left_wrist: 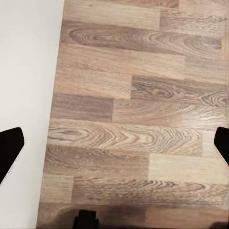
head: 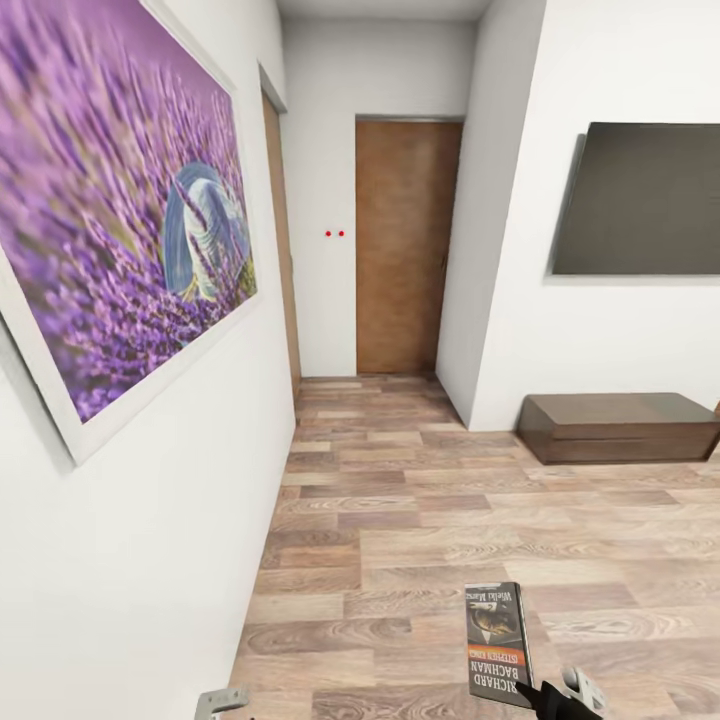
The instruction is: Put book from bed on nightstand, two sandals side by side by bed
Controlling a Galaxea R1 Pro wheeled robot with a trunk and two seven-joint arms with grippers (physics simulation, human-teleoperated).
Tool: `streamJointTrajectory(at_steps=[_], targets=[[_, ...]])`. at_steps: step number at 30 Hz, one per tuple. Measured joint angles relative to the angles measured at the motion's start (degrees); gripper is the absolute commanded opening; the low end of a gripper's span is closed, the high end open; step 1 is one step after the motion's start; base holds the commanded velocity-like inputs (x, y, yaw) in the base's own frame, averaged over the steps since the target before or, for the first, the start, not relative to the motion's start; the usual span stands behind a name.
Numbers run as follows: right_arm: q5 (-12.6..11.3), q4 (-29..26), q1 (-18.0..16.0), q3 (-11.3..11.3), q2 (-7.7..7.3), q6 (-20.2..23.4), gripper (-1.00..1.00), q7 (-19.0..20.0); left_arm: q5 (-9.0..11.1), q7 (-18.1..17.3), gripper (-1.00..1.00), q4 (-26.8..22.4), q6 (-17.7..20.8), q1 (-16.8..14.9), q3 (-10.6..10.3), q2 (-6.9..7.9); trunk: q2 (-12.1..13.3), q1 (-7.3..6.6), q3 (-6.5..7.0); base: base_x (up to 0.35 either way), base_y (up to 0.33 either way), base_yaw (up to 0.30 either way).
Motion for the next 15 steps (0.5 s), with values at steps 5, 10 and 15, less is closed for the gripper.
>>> streamJointTrajectory(at_steps=[5,10,15], targets=[[0.0,0.0,0.01,-0.01,0.0,0.0,-1.0,-0.03,0.0,0.0,1.0,0.0,0.0,0.0,0.02,0.01,0.0,0.0,0.0,0.331,0.0,-0.002],[0.0,0.0,-0.01,-0.01,0.0,0.0,-1.0,-0.04,0.0,0.0,1.0,-0.02,0.0,0.0,0.01,0.01,0.0,0.0,0.0,0.331,0.0,-0.001],[0.0,-0.01,0.02,0.01,-0.01,0.0,-1.0,-0.02,0.0,0.0,1.0,0.01,0.0,-0.01,0.0,0.03,0.0,0.0,0.0,0.331,0.0,-0.113]])
